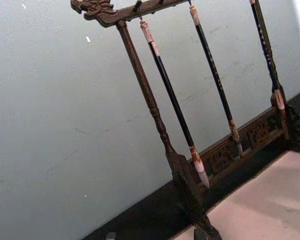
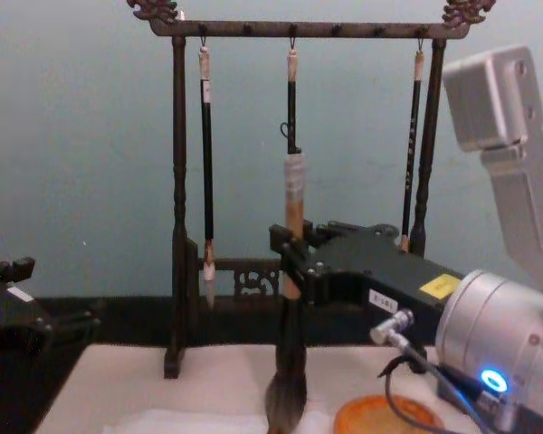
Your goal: Pick up the brush from the inkstone, write on the paper, then place the brush back to its original position.
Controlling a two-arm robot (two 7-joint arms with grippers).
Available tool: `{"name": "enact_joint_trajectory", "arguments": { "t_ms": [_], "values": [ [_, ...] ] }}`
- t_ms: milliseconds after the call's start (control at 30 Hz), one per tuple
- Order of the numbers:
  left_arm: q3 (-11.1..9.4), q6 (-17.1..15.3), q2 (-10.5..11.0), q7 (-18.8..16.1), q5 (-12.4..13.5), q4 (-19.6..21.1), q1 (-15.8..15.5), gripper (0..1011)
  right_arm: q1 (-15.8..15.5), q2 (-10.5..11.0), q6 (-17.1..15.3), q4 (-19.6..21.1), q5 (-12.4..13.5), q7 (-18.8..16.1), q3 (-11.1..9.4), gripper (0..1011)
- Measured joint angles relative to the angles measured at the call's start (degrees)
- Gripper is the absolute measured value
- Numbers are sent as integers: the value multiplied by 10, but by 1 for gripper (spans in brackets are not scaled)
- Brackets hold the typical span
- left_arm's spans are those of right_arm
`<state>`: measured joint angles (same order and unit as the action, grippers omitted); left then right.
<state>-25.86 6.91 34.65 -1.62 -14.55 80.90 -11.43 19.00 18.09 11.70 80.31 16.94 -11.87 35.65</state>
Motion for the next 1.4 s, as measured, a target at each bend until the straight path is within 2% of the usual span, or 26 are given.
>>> {"name": "enact_joint_trajectory", "arguments": {
  "t_ms": [433, 967, 1100, 1167, 1200, 1400],
  "values": [
    [0, 0, 0, 0, 0, 0, 0, 1010, -15, 8, -3, 17, -35, 7, -14, 160],
    [0, 0, 0, 0, 0, 0, 0, 1010, -28, 6, -2, 33, -68, 9, -33, 160],
    [0, 0, 0, 0, 0, 0, 0, 1010, -32, 2, 3, 41, -66, 9, -42, 160],
    [0, 0, 0, 0, 0, 0, 0, 1010, -37, -2, 6, 52, -55, 8, -55, 160],
    [0, 0, 0, 0, 0, 0, 0, 1010, -37, -2, 6, 52, -55, 8, -55, 160],
    [0, 0, 0, 0, 0, 0, 0, 1010, -55, -9, 1, 76, -15, 9, -93, 160]
  ]
}}
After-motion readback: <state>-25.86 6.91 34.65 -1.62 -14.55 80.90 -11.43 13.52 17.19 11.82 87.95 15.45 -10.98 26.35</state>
